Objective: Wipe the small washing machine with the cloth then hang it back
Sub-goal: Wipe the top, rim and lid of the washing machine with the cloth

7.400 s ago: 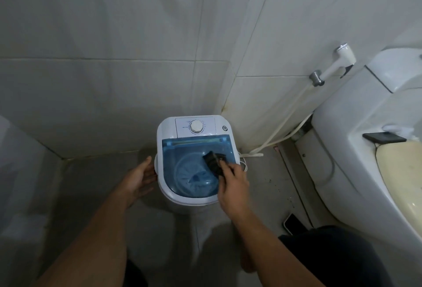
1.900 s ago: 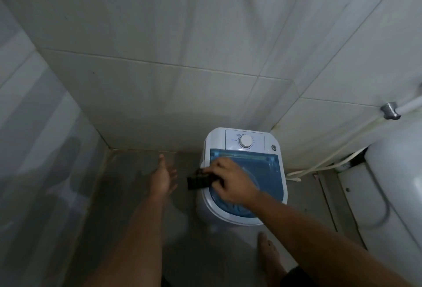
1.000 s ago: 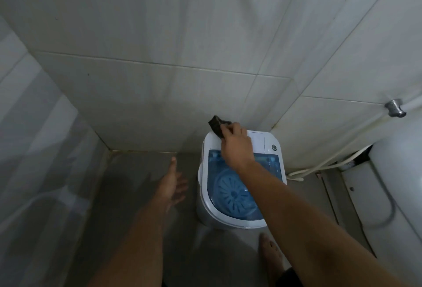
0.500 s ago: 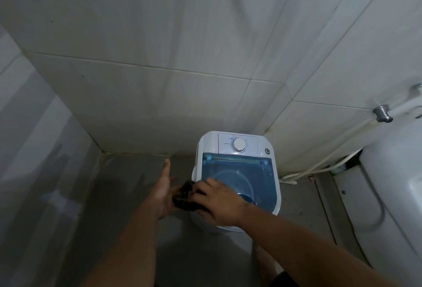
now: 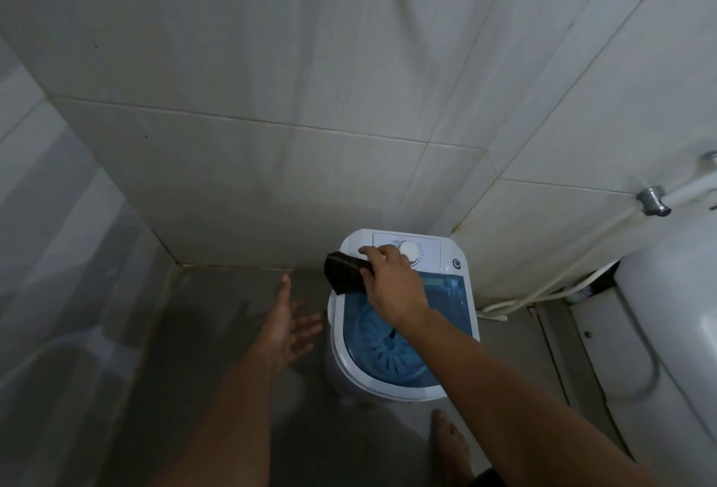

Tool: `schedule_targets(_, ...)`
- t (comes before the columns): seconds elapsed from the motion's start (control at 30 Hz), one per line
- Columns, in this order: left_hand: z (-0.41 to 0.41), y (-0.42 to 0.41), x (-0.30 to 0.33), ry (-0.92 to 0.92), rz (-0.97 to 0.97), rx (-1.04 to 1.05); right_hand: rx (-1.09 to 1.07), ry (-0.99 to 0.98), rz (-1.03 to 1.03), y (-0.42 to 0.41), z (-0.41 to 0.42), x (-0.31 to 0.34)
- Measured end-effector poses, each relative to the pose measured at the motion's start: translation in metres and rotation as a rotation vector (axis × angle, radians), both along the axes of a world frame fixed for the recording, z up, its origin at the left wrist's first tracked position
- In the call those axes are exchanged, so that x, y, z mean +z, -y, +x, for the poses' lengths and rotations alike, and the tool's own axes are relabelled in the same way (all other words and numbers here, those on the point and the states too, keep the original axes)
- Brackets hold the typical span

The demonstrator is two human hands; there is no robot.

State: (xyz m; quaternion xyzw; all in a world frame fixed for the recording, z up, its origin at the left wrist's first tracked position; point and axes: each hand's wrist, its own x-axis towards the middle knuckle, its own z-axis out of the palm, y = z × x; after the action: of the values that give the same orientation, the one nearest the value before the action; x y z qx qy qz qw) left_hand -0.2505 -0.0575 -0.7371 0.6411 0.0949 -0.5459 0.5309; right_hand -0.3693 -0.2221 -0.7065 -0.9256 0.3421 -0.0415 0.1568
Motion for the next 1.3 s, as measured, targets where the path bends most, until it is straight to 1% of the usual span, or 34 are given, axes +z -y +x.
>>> schedule_targets(0.07,0.000,0.000,0.001,-0.003,-0.001,0.004,0.041,0.013,-0.186,-0.013,-0.004,-0.009)
schedule_targets(0.1,-0.001,0.001,0.001,-0.002,0.002,0.003,0.088,-0.011,-0.234,-0.019,-0.008,-0.012)
schedule_targets(0.17,-0.003,0.003,0.003,0.002,0.008,-0.014,0.185,-0.093,-0.266,-0.023,-0.018,-0.019)
schedule_targets(0.23,-0.007,0.005,0.005,0.000,0.014,-0.036,0.253,-0.121,-0.224,-0.017,-0.022,-0.019)
schedule_targets(0.3,-0.009,0.006,0.006,-0.001,0.007,-0.054,0.237,-0.013,-0.048,-0.005,-0.015,-0.009)
schedule_targets(0.33,-0.010,0.006,0.006,-0.006,0.000,-0.064,0.186,0.076,0.028,0.003,-0.009,-0.003)
schedule_targets(0.37,-0.010,0.005,0.007,-0.009,-0.013,-0.077,0.109,0.152,0.049,0.012,-0.003,0.003)
schedule_targets(0.43,-0.010,0.007,0.003,-0.007,-0.026,-0.093,-0.035,0.231,0.034,0.037,0.012,0.006)
schedule_targets(0.47,-0.008,0.007,-0.002,-0.009,-0.022,-0.096,-0.083,0.210,0.032,0.048,0.022,0.001)
schedule_targets(0.5,-0.008,0.007,-0.002,-0.011,-0.036,-0.109,-0.116,0.147,0.037,0.053,0.028,0.002)
schedule_targets(0.57,-0.009,0.006,-0.004,-0.011,-0.051,-0.120,-0.129,-0.042,0.025,0.048,0.037,-0.001)
schedule_targets(0.63,-0.009,0.005,-0.003,-0.019,-0.048,-0.089,-0.077,-0.147,-0.054,0.031,0.040,-0.002)
schedule_targets(0.7,-0.006,0.004,-0.004,-0.036,-0.043,-0.050,0.070,-0.191,-0.164,0.005,0.034,-0.005)
schedule_targets(0.77,-0.004,0.002,-0.004,-0.074,-0.054,-0.011,0.231,-0.220,-0.206,-0.022,0.024,-0.008)
schedule_targets(0.8,-0.003,0.000,-0.004,-0.093,-0.063,0.005,0.295,-0.227,-0.194,-0.033,0.019,-0.009)
schedule_targets(0.87,-0.002,-0.001,-0.005,-0.121,-0.080,0.025,0.341,-0.230,-0.089,-0.042,0.016,-0.006)
schedule_targets(0.93,-0.002,-0.001,-0.003,-0.126,-0.090,0.023,0.275,-0.170,0.019,-0.034,0.023,0.004)
schedule_targets(1.03,-0.003,0.001,-0.001,-0.115,-0.074,0.021,0.067,-0.085,-0.077,0.005,0.035,0.018)
schedule_targets(1.07,-0.003,0.000,-0.001,-0.105,-0.068,0.016,-0.003,-0.109,-0.093,0.017,0.036,0.022)
schedule_targets(1.13,-0.002,-0.001,-0.001,-0.089,-0.071,0.001,-0.067,-0.242,-0.117,0.026,0.034,0.022)
schedule_targets(1.2,-0.002,-0.001,0.000,-0.088,-0.077,-0.009,-0.030,-0.316,-0.154,0.014,0.026,0.018)
schedule_targets(1.3,0.000,0.000,-0.001,-0.089,-0.065,-0.002,0.160,-0.301,-0.226,-0.016,0.007,0.006)
